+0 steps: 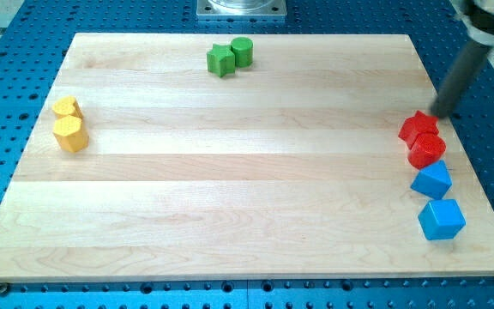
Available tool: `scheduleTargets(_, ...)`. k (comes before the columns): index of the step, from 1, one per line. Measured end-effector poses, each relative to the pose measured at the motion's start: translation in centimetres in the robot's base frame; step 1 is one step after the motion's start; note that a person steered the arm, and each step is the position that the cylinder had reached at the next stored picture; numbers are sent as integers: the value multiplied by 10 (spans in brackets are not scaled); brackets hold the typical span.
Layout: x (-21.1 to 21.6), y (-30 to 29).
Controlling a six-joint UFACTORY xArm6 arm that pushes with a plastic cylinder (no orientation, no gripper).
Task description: Move the green blocks away from each other
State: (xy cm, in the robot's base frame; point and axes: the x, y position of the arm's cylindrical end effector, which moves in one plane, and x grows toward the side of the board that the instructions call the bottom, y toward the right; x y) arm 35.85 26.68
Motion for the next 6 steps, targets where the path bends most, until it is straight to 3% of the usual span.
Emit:
scheduleTargets(1, -32, -131)
scheduleTargets(2, -31, -254)
scheduleTargets(3, -74, -368)
scheduleTargets(4, -77, -419)
scheduleTargets(5, -130, -382)
scheduleTargets(6, -119, -248)
